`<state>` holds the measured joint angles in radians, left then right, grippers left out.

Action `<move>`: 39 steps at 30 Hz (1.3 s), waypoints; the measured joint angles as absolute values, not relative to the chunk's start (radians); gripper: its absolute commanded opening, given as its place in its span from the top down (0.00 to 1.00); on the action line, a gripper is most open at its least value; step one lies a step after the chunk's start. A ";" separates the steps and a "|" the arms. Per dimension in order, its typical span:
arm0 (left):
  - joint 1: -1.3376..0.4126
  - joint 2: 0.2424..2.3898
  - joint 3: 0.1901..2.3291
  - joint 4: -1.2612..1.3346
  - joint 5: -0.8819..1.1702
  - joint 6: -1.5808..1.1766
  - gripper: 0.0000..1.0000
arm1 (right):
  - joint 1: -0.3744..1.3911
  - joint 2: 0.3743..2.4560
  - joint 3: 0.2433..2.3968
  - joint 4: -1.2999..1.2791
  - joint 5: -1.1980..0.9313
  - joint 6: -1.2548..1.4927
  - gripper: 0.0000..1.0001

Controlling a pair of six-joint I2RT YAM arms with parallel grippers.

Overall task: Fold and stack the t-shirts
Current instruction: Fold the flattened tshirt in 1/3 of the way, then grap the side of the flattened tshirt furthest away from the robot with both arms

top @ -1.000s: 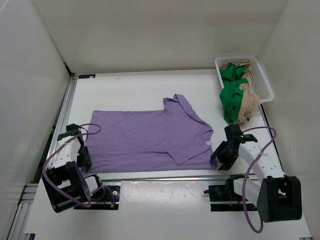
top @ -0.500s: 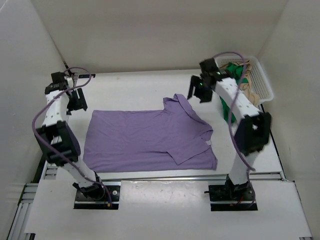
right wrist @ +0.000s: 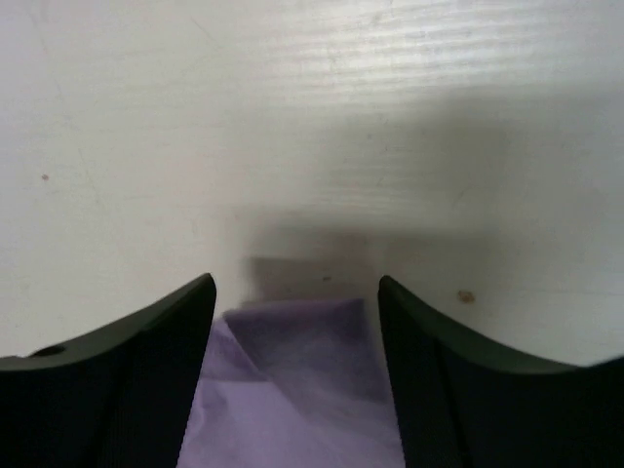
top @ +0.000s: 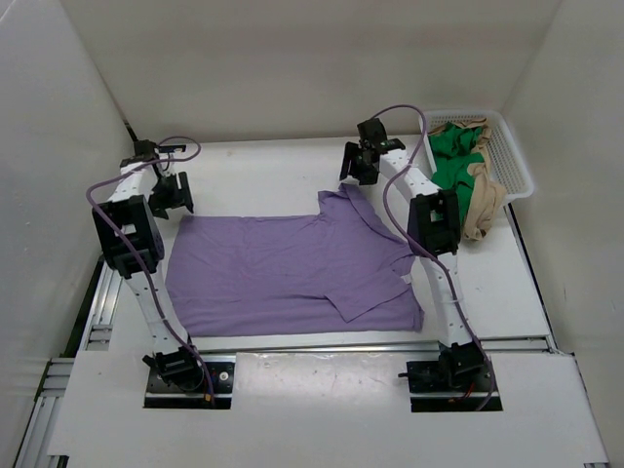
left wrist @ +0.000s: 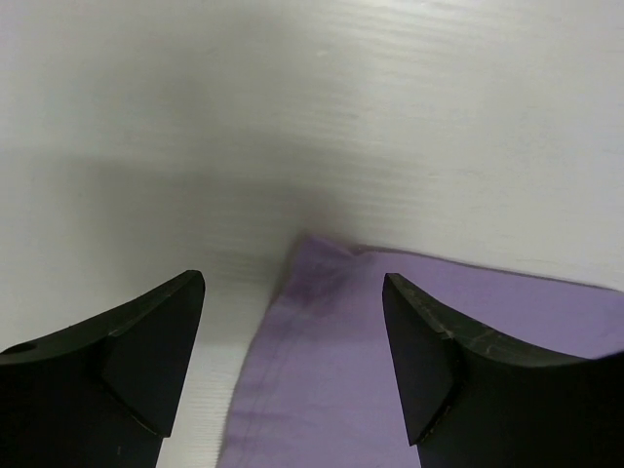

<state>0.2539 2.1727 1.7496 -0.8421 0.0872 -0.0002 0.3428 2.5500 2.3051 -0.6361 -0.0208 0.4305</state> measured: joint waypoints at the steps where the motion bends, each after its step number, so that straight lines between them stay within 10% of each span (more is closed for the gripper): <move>1: 0.247 2.173 1.753 -0.836 0.091 0.000 0.15 | 0.344 2.550 2.307 -0.628 -0.013 0.435 0.41; 8: 0.227 2.203 1.765 -0.810 0.090 -0.001 0.30 | 0.351 2.550 2.302 -0.634 0.033 0.467 0.51; 14: 0.227 2.205 1.728 -0.809 0.050 0.000 0.38 | 0.356 2.550 2.293 -0.635 0.019 0.469 0.40; 22: 0.224 2.205 1.723 -0.801 0.039 -0.002 0.82 | 0.364 2.485 2.243 -0.634 0.000 0.459 0.34; 39: 0.205 2.188 1.694 -0.780 0.029 0.000 0.87 | 0.445 2.413 2.186 -0.667 0.140 0.299 0.45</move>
<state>0.2050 2.1880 1.6939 -0.7803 0.0292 0.0002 0.4454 2.4126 2.1857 -0.6670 0.1402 0.2993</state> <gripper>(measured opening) 0.146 0.575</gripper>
